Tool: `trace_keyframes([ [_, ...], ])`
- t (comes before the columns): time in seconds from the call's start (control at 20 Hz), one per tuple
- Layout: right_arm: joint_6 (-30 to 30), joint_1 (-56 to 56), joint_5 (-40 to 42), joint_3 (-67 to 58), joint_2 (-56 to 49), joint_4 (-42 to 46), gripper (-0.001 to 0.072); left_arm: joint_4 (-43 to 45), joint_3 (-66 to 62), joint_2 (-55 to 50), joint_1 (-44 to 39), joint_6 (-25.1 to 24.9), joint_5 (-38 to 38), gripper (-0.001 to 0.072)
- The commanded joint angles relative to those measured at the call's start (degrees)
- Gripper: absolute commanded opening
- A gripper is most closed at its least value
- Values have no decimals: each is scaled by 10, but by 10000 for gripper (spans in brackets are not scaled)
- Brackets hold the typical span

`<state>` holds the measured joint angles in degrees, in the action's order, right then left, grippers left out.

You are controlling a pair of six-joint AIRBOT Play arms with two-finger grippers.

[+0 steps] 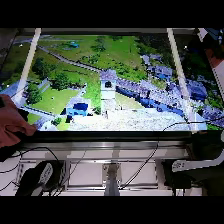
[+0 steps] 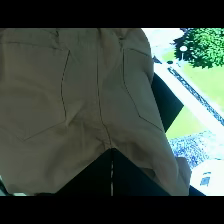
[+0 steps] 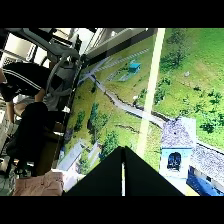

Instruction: Fold the clothes and pants, and hang the long-sleeved shirts on hangers.

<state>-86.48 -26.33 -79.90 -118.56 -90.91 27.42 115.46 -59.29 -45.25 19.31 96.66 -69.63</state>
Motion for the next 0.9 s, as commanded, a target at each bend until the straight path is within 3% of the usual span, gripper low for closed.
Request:
trace_keyframes([
  [0.0, 0, 0, 0, 0, 0, 0, 13, 0, 0, 0, 0, 0, 0, 15],
  [0.55, 0, 0, 0, 0, 0, 0, 13, -27, 35, 0, 0, -1, 52, 16],
  [0.85, 0, 0, 0, 0, 0, 0, 13, -137, 82, -14, 1, -85, 82, 15],
])
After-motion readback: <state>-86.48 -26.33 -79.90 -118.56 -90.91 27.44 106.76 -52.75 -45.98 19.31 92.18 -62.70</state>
